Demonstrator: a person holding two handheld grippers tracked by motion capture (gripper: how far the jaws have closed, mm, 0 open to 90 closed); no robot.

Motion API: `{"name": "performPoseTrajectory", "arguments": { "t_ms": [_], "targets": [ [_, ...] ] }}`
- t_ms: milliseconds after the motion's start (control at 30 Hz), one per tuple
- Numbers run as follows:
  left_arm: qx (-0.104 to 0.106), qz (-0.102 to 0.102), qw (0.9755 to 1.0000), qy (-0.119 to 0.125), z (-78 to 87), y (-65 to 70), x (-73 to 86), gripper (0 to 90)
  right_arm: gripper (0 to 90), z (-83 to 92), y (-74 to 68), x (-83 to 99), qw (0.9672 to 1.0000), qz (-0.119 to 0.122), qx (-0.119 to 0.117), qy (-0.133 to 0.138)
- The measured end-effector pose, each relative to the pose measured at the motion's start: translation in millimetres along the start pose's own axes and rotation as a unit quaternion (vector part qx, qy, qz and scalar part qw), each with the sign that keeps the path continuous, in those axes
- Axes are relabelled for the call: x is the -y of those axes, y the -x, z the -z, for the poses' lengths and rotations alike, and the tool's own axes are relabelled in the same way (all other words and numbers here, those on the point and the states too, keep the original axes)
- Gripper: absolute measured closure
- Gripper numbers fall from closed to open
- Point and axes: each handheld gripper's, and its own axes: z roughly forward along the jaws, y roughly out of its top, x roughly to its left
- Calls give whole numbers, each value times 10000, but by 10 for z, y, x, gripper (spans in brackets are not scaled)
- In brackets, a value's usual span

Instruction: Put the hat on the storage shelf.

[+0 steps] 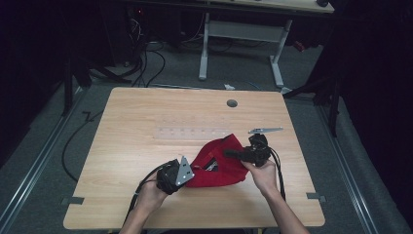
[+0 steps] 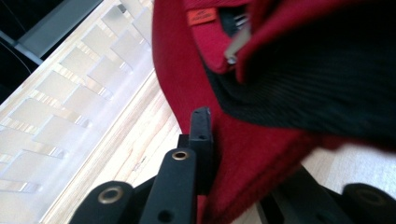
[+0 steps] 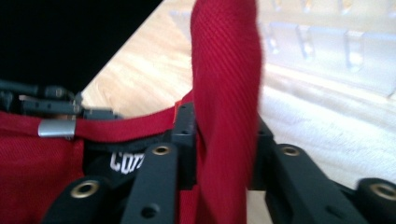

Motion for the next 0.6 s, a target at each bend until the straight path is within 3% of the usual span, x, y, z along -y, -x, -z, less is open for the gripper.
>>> {"name": "performPoseTrajectory", "arguments": {
  "t_ms": [67, 167, 267, 433, 600],
  "targets": [
    [73, -14, 10000, -63, 0, 18, 3, 840, 650, 55, 12, -16, 9998, -21, 40, 199],
    [25, -127, 9998, -166, 1, 22, 13, 856, 609, 142, 52, -51, 9992, -101, 52, 389],
    [-36, 86, 9999, -115, 48, -48, -20, 859, 550, 239, 120, -85, 9981, -214, 35, 583],
    [-77, -49, 9998, -182, 79, -52, -53, 859, 496, 256, 130, -92, 9975, -223, 35, 664],
    [-236, -139, 9993, -265, 72, -98, -22, 859, 458, 381, 146, -92, 9930, -353, -151, 1116]
  ]
}}
